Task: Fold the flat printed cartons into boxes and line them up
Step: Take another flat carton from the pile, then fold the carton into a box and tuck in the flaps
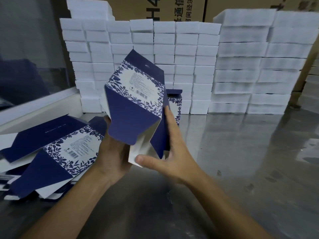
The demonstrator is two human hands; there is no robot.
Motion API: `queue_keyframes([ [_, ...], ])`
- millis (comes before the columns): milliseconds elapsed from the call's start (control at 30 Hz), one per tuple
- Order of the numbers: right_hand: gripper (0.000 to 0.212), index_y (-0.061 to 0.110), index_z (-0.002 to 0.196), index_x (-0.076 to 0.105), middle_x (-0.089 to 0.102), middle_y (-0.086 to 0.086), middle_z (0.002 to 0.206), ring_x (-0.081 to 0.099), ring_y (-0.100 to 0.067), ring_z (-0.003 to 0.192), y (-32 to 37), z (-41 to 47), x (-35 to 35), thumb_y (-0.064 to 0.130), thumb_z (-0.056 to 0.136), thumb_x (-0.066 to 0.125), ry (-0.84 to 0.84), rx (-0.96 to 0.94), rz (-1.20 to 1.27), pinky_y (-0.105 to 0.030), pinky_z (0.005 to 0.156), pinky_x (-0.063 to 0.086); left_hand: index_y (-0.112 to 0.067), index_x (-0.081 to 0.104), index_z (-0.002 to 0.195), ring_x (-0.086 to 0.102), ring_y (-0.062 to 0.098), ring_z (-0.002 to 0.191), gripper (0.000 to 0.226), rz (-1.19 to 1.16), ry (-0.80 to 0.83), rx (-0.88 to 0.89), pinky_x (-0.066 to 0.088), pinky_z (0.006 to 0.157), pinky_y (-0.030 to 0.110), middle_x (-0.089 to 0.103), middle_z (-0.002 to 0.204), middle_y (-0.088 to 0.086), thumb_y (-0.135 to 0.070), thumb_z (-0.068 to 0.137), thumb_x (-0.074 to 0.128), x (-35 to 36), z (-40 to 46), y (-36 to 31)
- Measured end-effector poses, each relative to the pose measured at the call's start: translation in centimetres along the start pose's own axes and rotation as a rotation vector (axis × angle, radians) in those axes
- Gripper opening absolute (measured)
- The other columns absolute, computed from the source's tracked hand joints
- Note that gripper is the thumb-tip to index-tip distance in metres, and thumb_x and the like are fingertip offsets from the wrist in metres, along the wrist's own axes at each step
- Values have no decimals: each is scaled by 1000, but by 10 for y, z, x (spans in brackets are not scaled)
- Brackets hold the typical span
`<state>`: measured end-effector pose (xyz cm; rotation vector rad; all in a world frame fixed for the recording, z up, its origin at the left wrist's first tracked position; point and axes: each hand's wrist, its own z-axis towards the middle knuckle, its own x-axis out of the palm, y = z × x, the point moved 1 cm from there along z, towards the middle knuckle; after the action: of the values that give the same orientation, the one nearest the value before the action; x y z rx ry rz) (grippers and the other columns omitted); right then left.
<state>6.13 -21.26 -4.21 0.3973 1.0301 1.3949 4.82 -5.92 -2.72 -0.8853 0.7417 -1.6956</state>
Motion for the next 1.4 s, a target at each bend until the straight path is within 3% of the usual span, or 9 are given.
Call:
queue_keyframes([
  [100, 107, 47, 158, 5, 23, 19, 163, 29, -9, 149, -5, 5, -1, 45, 82, 81, -82, -48, 52, -48, 114, 41, -34, 76, 94, 70, 5, 81, 45, -16, 85, -11, 55, 66, 20, 74, 87, -13, -54, 99, 37, -3, 2, 0],
  [267, 66, 29, 155, 34, 47, 2, 154, 44, -24, 142, -5, 5, -5, 51, 95, 50, -274, -25, 170, -57, 113, 40, -15, 51, 120, 65, 6, 101, 102, 160, 99, -18, 51, 85, 24, 71, 102, -15, -71, 42, 85, -7, 7, -1],
  [367, 60, 24, 140, 57, 63, -4, 136, 59, -27, 126, -5, 5, -9, 57, 90, 48, -338, 12, 231, -51, 105, 49, -20, 54, 124, 64, 1, 107, 83, 294, 44, 22, 49, 85, 16, 71, 111, -17, -59, 58, 83, -9, 5, 6],
  [467, 29, 44, 93, 74, 69, 13, 83, 63, -6, 72, -6, 8, -16, 59, 90, 50, -426, 55, 342, -23, 63, 52, -19, 56, 132, 63, 24, 115, 64, 187, -101, 22, 53, 93, 38, 67, 122, 6, -50, 77, 65, -11, 3, 5],
  [633, 32, 34, 93, 73, 77, 11, 94, 73, -11, 92, -4, 8, -28, 52, 92, 47, -613, 45, 382, -34, 82, 59, -48, 61, 104, 62, 30, 96, 21, 541, -279, 248, 51, 79, 58, 62, 106, 12, -54, 87, 51, -12, 0, -4],
  [800, 40, 16, 87, 67, 73, 11, 71, 70, -4, 68, 1, 7, -33, 47, 100, 45, -690, -2, 344, -19, 57, 54, -22, 51, 79, 51, 23, 59, 26, 807, -265, 442, 40, 51, 43, 51, 65, 2, -40, 95, 41, -9, -6, -4],
  [1067, 65, -8, 67, 38, 37, -7, 63, 35, -18, 59, -1, 8, -33, 45, 104, 45, -716, 67, 285, -29, 51, 29, 11, 38, 56, 40, 24, 52, 66, 588, -407, 167, 36, 49, 49, 42, 51, 28, -43, 93, 41, -12, -3, 6],
  [1200, 13, 27, 93, 48, 64, 6, 59, 55, -9, 53, -13, 10, -40, 25, 102, 57, -771, 138, 380, -26, 51, 50, 13, 44, 63, 42, 20, 58, 69, 555, -399, 39, 33, 55, 37, 47, 57, 14, -49, 93, 43, -19, 3, 15],
  [1400, 16, 21, 88, 64, 72, 3, 73, 64, -11, 64, -27, 13, -42, 9, 99, 61, -700, 287, 541, -26, 60, 54, 2, 62, 84, 63, 25, 81, 51, 391, -493, -222, 58, 71, 46, 66, 86, 13, -41, 103, 44, -29, 8, 41],
])
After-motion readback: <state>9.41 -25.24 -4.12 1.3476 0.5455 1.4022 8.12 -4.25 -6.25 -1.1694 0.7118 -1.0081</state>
